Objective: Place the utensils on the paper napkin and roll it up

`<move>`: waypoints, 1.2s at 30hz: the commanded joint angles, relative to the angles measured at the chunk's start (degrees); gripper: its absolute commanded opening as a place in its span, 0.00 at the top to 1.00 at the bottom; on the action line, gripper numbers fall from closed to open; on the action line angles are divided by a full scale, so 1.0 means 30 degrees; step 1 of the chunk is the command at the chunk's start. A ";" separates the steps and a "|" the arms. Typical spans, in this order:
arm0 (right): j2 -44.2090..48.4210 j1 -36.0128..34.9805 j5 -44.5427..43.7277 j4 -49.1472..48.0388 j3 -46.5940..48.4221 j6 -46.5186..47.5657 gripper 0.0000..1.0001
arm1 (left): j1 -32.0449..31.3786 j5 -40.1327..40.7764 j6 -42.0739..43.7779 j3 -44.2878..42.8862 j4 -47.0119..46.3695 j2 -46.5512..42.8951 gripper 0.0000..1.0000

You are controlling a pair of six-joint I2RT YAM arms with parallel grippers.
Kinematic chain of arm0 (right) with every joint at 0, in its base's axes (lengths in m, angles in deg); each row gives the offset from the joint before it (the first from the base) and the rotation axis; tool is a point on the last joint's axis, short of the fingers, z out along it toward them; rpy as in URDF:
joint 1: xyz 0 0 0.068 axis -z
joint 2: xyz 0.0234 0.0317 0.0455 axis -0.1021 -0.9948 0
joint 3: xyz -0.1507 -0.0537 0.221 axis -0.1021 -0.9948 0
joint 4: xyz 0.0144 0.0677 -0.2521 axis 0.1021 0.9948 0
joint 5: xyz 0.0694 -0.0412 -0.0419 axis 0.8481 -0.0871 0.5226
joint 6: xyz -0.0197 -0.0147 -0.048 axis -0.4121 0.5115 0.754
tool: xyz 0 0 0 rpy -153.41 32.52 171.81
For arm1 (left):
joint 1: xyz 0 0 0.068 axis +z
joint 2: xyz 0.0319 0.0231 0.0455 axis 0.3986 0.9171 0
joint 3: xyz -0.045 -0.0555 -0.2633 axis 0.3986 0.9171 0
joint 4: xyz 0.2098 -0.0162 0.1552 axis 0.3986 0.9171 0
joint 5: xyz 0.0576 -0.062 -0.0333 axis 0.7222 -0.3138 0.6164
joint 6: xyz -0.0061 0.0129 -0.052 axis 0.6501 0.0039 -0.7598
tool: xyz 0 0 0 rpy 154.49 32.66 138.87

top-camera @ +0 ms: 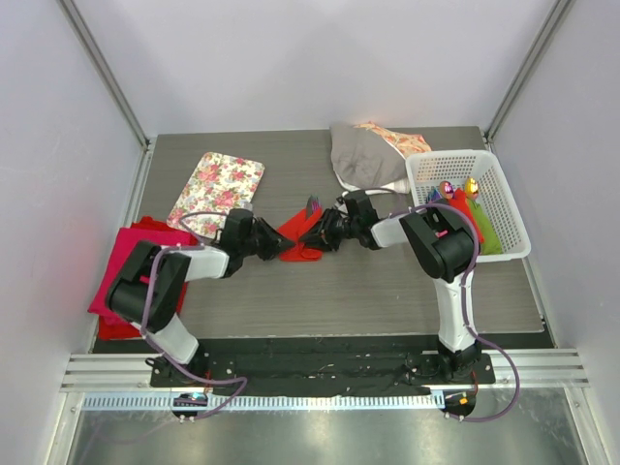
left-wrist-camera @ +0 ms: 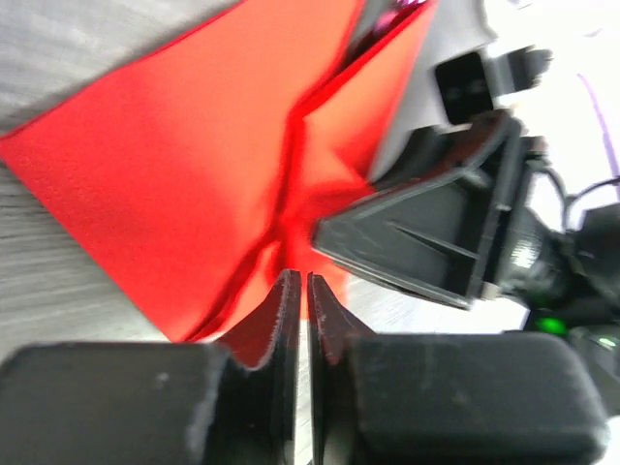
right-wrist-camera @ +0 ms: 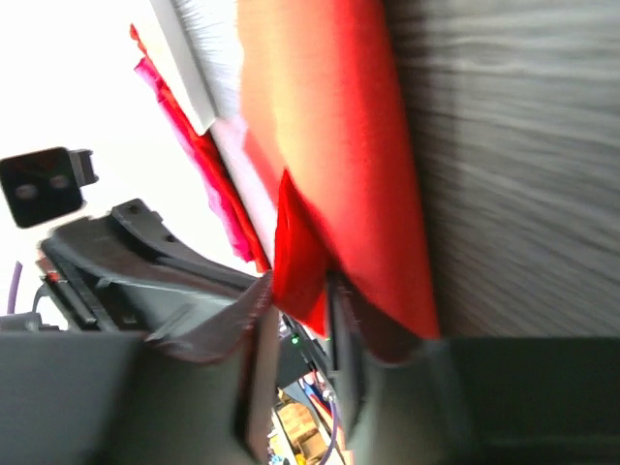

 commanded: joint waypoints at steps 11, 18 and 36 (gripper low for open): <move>-0.0034 0.0143 0.0042 0.0051 -0.0262 0.0144 0.36 | 0.0791 0.1687 0.0329 -0.1882 -0.1106 -0.1433 0.64; -0.0122 0.0143 0.0071 0.0081 -0.0204 0.0116 0.39 | 0.0850 0.0399 0.1091 -0.5248 0.0709 0.0586 0.74; -0.0240 0.0172 -0.0017 0.0081 -0.0380 -0.0119 0.64 | 0.0206 -0.1302 0.2116 -0.4843 0.3287 0.2406 1.00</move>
